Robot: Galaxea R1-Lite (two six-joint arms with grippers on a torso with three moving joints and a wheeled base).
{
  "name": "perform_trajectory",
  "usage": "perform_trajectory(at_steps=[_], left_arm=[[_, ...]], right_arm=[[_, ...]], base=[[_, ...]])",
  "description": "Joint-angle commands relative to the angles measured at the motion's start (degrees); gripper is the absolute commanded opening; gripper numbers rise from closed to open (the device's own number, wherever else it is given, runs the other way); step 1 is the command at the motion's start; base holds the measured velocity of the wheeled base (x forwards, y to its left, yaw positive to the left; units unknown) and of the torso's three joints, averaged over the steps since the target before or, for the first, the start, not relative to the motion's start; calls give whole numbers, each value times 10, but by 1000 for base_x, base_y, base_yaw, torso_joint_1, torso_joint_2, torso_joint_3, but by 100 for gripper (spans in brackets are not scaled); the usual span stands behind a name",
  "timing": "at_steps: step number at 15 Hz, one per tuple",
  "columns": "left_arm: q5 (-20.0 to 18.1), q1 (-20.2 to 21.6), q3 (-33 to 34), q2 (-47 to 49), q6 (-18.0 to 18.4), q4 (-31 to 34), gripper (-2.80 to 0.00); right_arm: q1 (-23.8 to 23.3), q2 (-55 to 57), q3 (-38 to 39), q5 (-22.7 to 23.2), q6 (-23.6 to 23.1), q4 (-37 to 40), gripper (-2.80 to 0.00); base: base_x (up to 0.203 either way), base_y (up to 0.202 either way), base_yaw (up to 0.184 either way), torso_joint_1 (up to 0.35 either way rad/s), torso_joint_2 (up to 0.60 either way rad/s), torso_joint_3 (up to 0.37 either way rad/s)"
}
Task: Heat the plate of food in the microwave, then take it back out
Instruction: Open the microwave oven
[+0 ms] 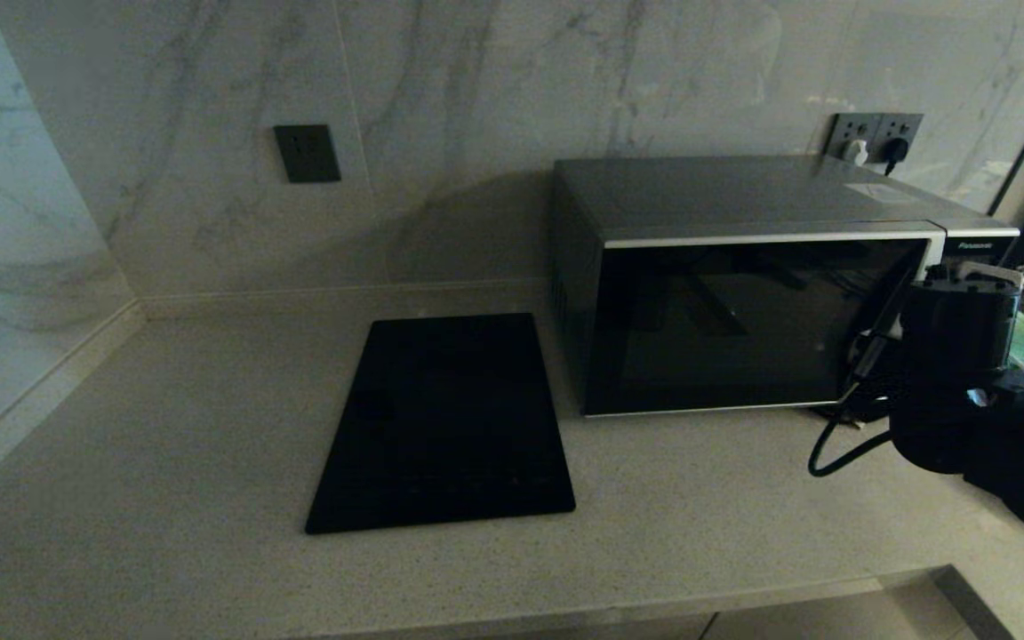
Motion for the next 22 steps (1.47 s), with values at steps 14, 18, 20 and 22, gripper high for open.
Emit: perform_trajectory(at_steps=[14, 18, 20, 22], left_arm=[[0, 0, 0, 0, 0, 0, -280], [0, 0, 0, 1, 0, 0, -280], [0, 0, 0, 0, 0, 0, -280], [0, 0, 0, 1, 0, 0, -280]], right_arm=[[-2, 107, -69, 28, 34, -3, 0], [-17, 114, -85, 24, 24, -3, 0], [-27, 114, -90, 23, 19, -4, 0], [-32, 114, -97, 24, 17, -4, 0]], base=[[0, 0, 0, 0, 0, 0], [0, 0, 0, 0, 0, 0], [0, 0, 0, 0, 0, 0], [0, 0, 0, 0, 0, 0]])
